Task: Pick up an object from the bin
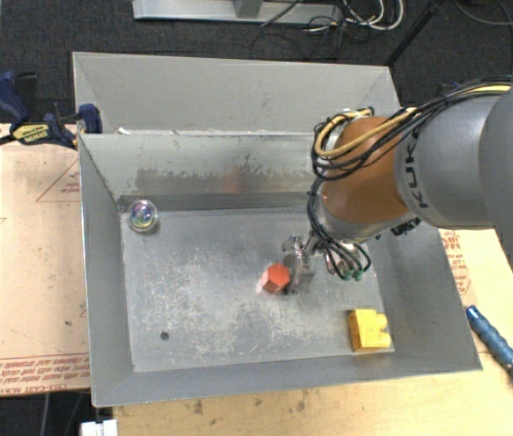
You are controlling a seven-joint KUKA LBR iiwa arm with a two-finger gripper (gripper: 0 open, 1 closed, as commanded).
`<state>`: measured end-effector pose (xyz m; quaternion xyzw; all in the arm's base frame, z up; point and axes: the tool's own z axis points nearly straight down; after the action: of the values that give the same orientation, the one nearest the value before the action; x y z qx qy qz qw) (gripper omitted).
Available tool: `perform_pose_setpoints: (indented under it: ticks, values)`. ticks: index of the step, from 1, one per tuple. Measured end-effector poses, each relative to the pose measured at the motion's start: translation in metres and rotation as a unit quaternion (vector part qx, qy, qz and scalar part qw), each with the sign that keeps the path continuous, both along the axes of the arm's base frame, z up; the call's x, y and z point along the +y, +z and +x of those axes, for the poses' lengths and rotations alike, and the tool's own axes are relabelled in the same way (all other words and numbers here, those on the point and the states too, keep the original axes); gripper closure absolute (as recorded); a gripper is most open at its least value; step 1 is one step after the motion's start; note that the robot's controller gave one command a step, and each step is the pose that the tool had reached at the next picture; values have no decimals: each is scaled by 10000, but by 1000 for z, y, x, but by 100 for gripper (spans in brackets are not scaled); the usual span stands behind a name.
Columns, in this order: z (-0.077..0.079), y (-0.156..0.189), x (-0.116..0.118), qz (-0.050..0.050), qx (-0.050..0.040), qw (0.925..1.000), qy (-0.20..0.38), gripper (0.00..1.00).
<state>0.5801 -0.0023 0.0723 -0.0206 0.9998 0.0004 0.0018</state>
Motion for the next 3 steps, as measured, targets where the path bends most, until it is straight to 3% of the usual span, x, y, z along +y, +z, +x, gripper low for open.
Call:
perform_pose_setpoints:
  ticks: [1,2,3]
  values:
    - [0,-1,0,0,4,10000,1,0]
    - [-16,-2,21,2,13,9941,1085,0]
    - [-16,-2,21,0,8,9941,1084,100]
